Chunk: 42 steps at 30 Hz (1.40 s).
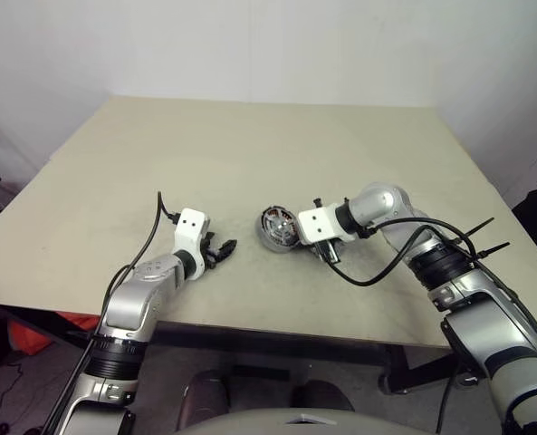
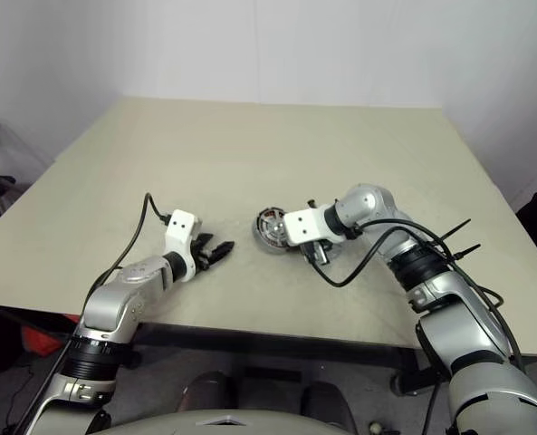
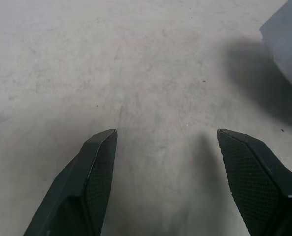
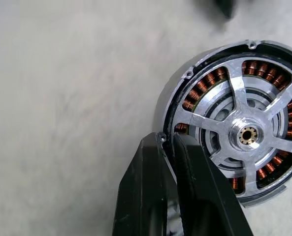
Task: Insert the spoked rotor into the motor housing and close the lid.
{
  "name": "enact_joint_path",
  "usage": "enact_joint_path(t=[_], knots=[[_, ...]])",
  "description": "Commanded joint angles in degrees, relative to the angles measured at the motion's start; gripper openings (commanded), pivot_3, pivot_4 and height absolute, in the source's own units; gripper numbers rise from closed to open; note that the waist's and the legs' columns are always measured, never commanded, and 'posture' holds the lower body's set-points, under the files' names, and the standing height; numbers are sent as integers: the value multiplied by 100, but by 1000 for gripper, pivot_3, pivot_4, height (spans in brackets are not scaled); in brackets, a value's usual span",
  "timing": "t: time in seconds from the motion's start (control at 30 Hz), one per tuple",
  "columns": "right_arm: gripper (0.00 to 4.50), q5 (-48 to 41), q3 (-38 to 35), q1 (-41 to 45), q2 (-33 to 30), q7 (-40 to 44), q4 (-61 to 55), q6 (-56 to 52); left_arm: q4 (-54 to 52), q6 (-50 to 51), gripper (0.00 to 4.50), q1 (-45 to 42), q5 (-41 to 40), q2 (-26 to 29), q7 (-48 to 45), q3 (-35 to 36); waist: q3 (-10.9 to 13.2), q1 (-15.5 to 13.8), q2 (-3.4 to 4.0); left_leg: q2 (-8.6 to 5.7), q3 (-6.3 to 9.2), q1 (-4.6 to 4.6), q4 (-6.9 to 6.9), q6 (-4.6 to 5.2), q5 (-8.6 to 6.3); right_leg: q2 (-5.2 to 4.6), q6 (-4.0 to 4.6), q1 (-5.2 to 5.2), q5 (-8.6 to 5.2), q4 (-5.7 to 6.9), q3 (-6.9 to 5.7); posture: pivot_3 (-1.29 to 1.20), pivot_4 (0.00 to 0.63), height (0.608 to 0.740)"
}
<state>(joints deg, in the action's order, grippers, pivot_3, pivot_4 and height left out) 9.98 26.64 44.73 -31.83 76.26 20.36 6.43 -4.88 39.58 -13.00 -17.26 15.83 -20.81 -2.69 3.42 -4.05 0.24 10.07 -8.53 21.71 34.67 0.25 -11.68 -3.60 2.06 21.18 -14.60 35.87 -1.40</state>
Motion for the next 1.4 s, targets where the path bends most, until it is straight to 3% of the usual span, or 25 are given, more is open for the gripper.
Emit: enact_joint_path(t=[0.03,0.33,0.73,0.97,1.17,1.4], knots=[[40,-277,-312,363,147,-61,-451,-433,-26,-50,3421,-33,63,-17,9,16,0,-1,0,1,0,0,0,0,0,1,0,0,0,0,-1,0,0,740],[40,-75,-82,316,548,-263,-229,-873,-322,20,3421,178,13,68,61,253,0,8,0,4,0,3,-1,-17,-10,2,0,1,0,-7,-1,0,0,740],[40,234,276,53,557,-260,-25,-828,-532,-30,3421,346,-152,532,23,1121,1,-18,0,24,0,5,-1,-24,-8,23,3,1,-2,-9,-3,0,0,740],[2248,134,177,130,529,-258,-183,-664,-524,-21,3421,373,-104,406,62,1005,1,-28,0,25,0,1,-1,-27,-7,24,3,-1,-1,-7,-3,0,0,740],[2248,-367,-62,-9,330,90,-999,-935,-478,-14,3421,338,-85,310,32,847,1,-27,0,27,0,1,-1,-26,-7,25,3,-1,-1,-8,-3,0,0,740],[2248,-736,-718,-138,703,-859,-1115,-1649,-574,-37,3421,217,-295,205,-97,915,1,-25,0,27,0,-8,-1,-33,-4,25,5,-8,0,-5,-2,0,0,740]])
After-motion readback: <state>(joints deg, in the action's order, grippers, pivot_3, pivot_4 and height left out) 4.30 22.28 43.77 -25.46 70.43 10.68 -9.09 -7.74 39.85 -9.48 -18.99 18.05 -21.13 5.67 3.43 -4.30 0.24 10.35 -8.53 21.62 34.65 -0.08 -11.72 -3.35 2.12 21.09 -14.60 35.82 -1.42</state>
